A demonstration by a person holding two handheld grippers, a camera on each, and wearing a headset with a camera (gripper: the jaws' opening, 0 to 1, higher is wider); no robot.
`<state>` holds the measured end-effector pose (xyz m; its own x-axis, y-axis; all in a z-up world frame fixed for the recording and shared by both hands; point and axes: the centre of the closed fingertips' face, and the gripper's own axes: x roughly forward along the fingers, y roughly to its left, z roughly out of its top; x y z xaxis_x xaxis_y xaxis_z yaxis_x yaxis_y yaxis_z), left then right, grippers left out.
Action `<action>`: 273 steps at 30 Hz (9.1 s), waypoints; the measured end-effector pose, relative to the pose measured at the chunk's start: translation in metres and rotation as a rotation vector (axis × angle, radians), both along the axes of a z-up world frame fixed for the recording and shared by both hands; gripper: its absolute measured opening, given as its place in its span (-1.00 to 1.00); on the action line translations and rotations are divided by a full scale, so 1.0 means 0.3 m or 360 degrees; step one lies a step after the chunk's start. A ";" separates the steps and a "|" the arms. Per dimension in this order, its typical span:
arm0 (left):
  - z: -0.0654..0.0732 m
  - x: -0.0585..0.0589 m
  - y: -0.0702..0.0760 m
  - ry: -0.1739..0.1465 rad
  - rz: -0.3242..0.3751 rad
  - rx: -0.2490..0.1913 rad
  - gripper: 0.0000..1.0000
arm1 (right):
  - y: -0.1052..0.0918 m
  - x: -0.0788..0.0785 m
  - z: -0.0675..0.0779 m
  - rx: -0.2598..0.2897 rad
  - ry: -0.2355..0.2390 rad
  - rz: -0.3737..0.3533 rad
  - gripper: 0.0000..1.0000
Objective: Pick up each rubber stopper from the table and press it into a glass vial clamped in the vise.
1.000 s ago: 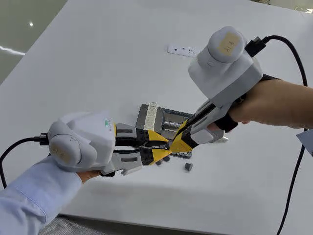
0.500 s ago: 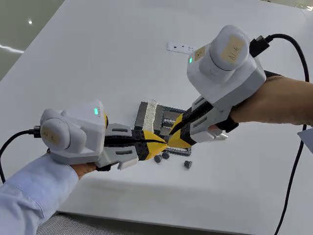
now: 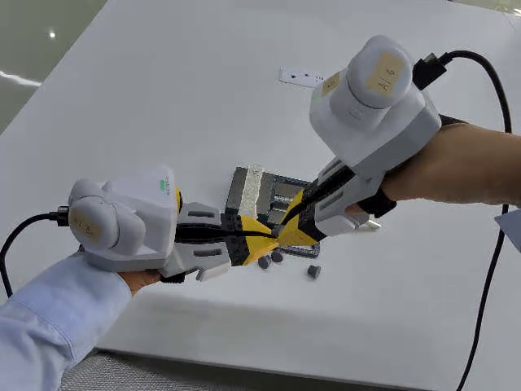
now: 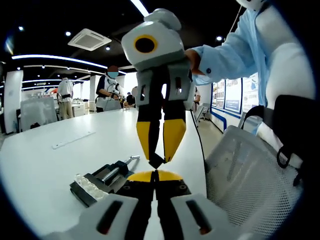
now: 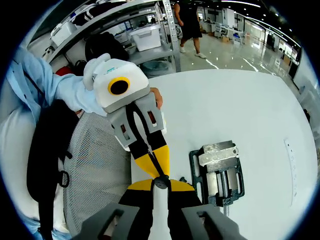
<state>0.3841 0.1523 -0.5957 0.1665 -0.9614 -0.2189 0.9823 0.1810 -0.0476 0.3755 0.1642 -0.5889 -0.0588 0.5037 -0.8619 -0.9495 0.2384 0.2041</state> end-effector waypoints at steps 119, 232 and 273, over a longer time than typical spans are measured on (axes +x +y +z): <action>0.033 -0.038 0.012 0.0243 -0.0048 -0.0178 -0.93 | 0.027 -0.036 0.024 -0.0027 -0.0249 0.0459 -0.85; -0.068 0.191 0.242 -0.0004 0.0481 0.0029 0.56 | 0.027 0.508 -0.223 -0.0376 -0.0215 0.0160 -0.87; -0.070 0.189 0.231 0.0019 0.0477 0.0014 0.51 | 0.013 0.511 -0.241 -0.0461 -0.0228 0.0217 -0.88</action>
<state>0.4408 0.2216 -0.6166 0.4400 -0.8679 -0.2304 0.8844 0.4633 -0.0562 0.5288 0.1681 -0.6612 0.0232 0.2329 -0.9722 -0.9907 0.1358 0.0089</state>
